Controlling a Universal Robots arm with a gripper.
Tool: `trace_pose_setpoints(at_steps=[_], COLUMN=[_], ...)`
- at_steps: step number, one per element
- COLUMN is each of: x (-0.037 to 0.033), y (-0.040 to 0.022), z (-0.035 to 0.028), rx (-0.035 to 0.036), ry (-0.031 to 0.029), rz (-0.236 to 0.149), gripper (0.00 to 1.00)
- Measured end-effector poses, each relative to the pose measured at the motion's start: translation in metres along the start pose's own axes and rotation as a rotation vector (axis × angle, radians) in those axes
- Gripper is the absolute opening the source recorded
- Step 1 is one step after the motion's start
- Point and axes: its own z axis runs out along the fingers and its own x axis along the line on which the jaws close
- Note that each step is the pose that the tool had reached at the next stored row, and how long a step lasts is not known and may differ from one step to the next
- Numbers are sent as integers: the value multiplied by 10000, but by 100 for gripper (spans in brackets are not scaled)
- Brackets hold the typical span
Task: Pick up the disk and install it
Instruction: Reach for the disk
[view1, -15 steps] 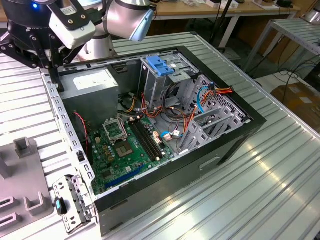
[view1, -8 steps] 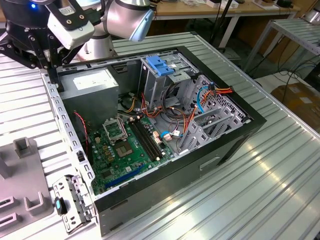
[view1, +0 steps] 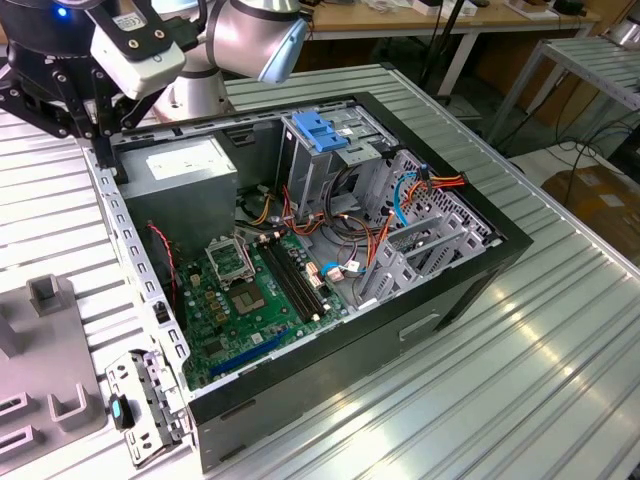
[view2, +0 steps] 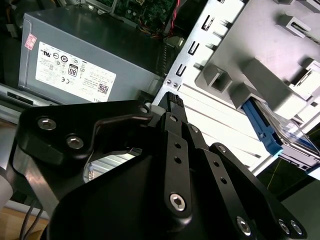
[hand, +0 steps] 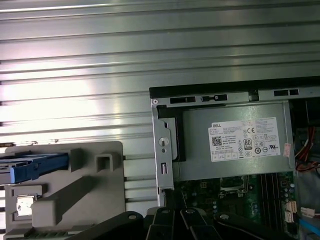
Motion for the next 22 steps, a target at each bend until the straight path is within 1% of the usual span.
trace_pose_setpoints(at_steps=[12,22], x=[64,102], y=[-5,-8], z=[-2,-3], rx=[0,0], ry=[0,0], rz=[-1,-1], gripper=[11,11])
